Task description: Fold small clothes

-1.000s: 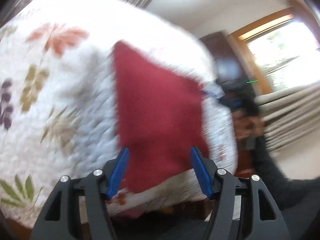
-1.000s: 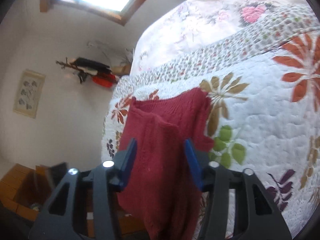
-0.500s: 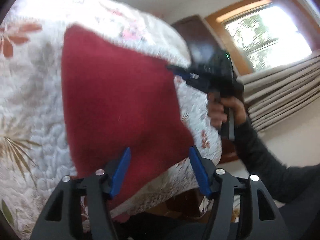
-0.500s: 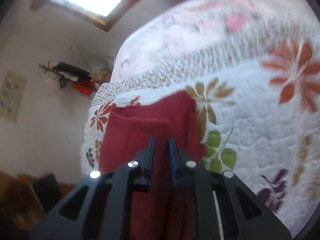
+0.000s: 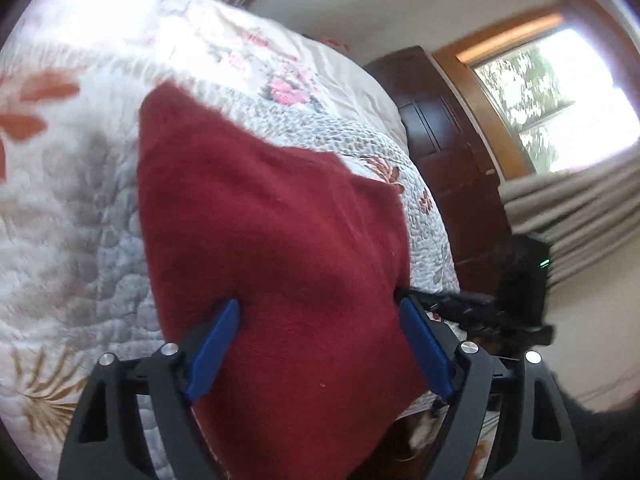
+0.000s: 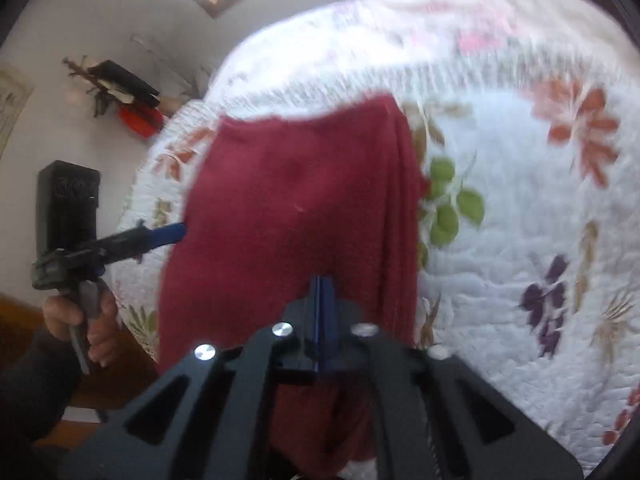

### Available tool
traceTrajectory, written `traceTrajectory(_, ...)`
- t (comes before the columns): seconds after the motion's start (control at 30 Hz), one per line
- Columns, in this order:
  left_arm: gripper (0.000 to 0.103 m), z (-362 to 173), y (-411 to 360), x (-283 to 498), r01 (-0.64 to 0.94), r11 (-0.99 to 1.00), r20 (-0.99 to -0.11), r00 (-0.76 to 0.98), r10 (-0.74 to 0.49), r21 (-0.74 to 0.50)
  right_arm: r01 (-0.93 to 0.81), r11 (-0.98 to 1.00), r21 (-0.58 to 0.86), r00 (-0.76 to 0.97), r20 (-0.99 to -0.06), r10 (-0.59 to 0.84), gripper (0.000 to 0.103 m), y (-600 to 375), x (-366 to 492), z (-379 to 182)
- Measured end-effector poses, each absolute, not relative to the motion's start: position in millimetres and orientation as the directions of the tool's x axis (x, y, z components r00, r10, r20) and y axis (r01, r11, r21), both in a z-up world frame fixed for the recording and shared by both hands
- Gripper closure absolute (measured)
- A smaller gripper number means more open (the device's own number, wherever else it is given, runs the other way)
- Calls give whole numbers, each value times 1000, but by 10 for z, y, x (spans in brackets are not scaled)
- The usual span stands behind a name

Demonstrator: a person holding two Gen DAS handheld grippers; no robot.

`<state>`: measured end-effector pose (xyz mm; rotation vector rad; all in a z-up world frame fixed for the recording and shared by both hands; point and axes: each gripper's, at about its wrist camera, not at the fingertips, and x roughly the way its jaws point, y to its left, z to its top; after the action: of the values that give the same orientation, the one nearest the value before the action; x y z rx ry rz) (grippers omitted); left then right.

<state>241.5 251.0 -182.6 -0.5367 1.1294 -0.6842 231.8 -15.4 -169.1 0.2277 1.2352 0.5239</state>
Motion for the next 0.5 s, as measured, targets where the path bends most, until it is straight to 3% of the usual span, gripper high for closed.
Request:
traceTrajectory(0.07, 17, -1603, 2558, 2267, 267, 663, -598, 289, -747, -699, -281, 860, 426, 279, -821, 498, 91, -172, 2155, -1418)
traceTrajectory(0.1, 9, -1512, 2592, 2174, 282, 668, -597, 302, -743, -689, -284, 857, 429, 286, -816, 503, 84, -184, 2083, -1345)
traceTrajectory(0.13, 7, -1461, 2629, 2086, 284, 673, -600, 309, -738, -683, -275, 850, 450, 273, -811, 517, 78, -181, 1993, -1360)
traceTrajectory(0.2, 7, -1617, 2664, 1945, 215, 631, -579, 262, -773, -745, -267, 849, 456, 243, -821, 517, 78, -126, 1855, -1480)
traceTrajectory(0.27, 8, -1870, 2633, 1864, 169, 627, -595, 204, -777, -761, -231, 882, 411, 209, -864, 458, 79, -58, 1728, -1727)
traceTrajectory(0.33, 8, -1960, 2599, 1779, 200, 645, -608, 217, -763, -738, -150, 912, 382, 213, -888, 407, 93, -107, 1713, -1947)
traceTrajectory(0.43, 7, -1947, 2589, 1762, 206, 641, -605, 215, -767, -739, -67, 912, 404, 253, -878, 407, 92, -194, 1675, -1920)
traceTrajectory(0.47, 7, -1931, 2556, 1771, 205, 648, -613, 211, -761, -734, -72, 921, 383, 282, -878, 387, 89, -169, 1624, -1803)
traceTrajectory(0.5, 7, -1892, 2577, 1759, 206, 654, -620, 211, -756, -727, -76, 926, 369, 298, -878, 374, 75, -151, 1601, -1736)
